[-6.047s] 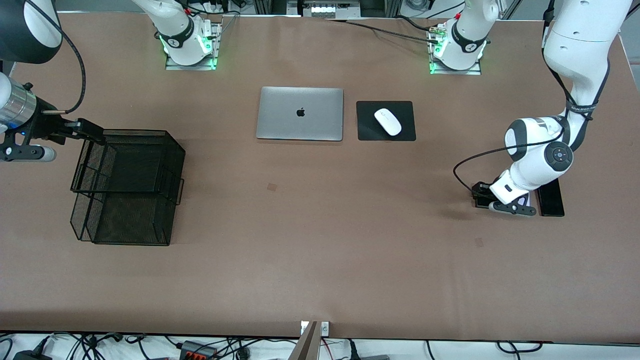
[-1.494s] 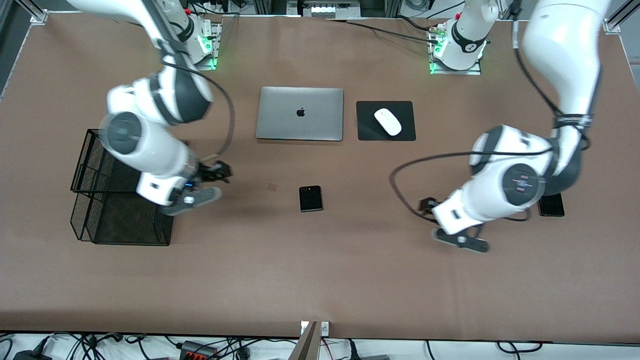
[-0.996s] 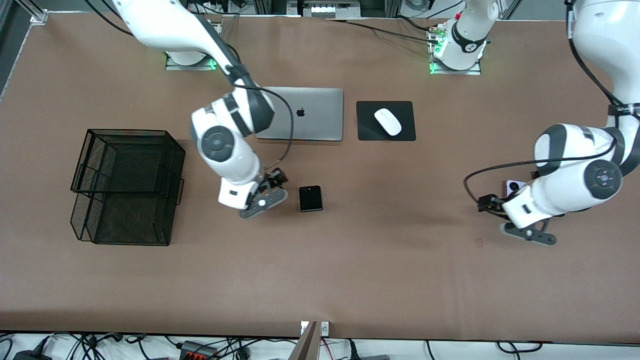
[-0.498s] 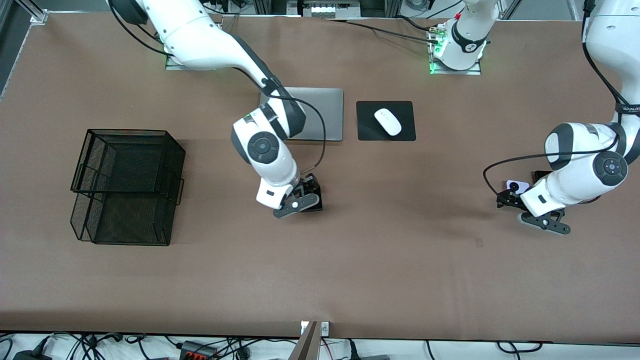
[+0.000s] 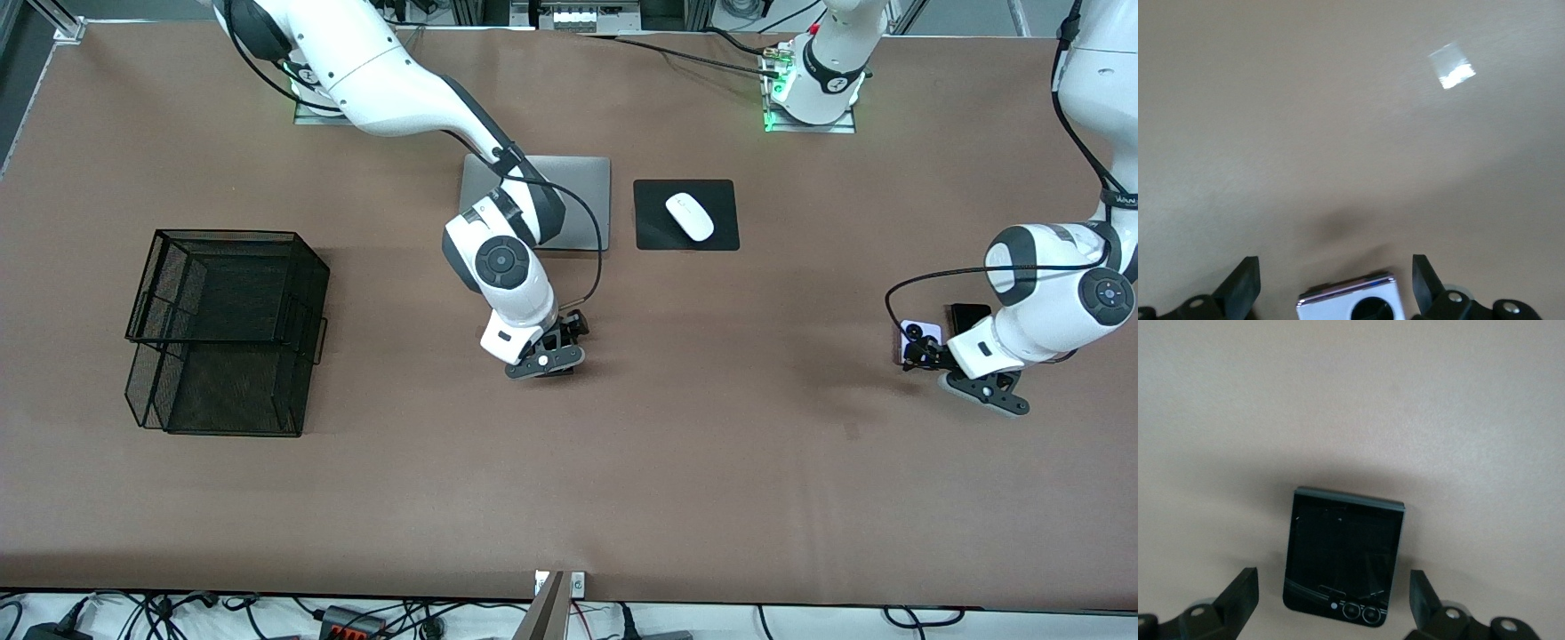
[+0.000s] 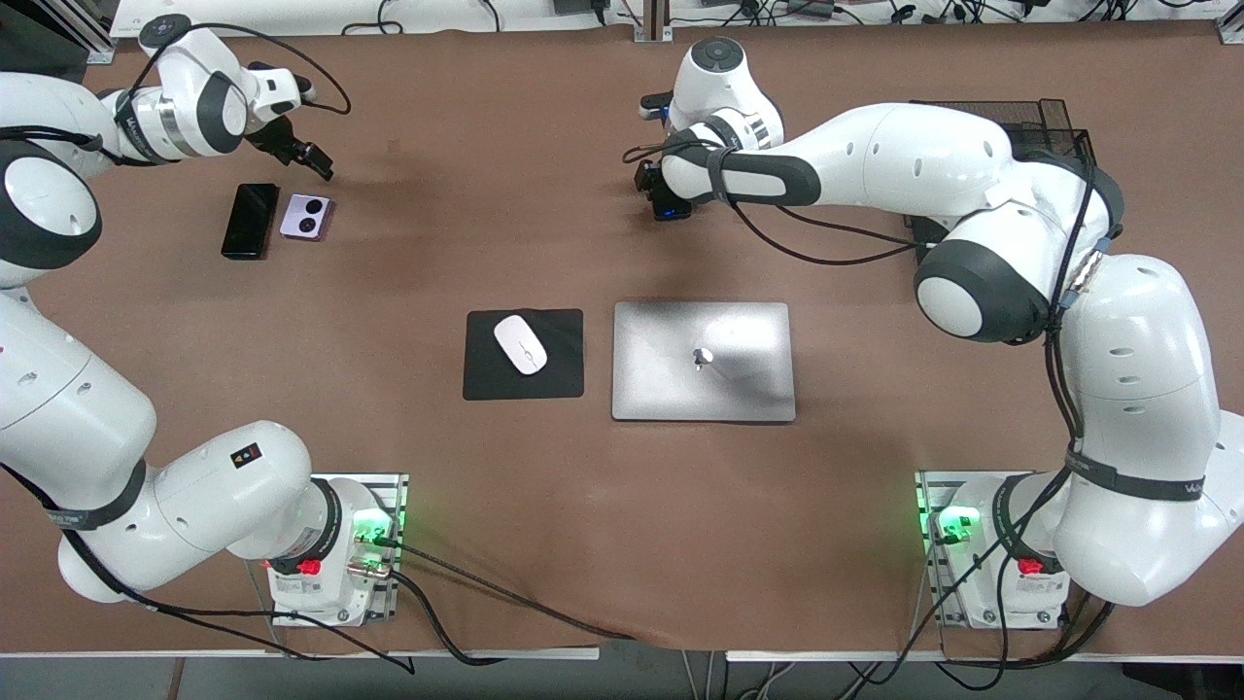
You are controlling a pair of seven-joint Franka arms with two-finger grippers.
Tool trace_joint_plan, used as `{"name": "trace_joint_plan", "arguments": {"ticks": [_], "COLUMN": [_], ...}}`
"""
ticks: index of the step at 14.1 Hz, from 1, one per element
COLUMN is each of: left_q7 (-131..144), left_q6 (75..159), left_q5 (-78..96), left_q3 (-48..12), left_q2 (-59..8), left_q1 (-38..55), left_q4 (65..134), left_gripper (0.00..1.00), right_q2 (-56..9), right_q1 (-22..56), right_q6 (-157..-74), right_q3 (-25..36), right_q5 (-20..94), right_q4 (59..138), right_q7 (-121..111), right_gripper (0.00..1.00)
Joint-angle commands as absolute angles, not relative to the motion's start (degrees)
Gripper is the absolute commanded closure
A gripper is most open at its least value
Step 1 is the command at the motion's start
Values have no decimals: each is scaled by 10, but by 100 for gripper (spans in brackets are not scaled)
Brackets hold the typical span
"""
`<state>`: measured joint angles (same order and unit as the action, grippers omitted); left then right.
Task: Place phones with both arms
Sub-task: 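Grasp the white phone with the left gripper while the right gripper carries away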
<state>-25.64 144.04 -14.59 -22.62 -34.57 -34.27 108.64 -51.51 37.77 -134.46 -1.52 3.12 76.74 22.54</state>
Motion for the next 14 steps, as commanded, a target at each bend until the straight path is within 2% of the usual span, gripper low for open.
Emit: {"name": "trace_joint_plan", "arguments": {"ticks": [1,8,14], "left_q7": [-216,-130,-149], "left_q6": [1491,1487,1489], "left_q5": [-157,-157,-157], "left_q3": [-236,-238,-239], "left_q2": [-343,-309,-307], "left_q1": [-381,-383,-395], "left_q4": [1127,1182,1197], "left_gripper": [0,0,0], "right_q2": [-531,-545,-552], "right_q1": [386,390,391], "right_q6": [-1345,-1352,-1359], "right_q3": [-8,-9,-9], "right_q5": [31,32,32], "right_q4": [750,741,737], "right_q7": [251,261,261], "right_gripper": [0,0,0]}}
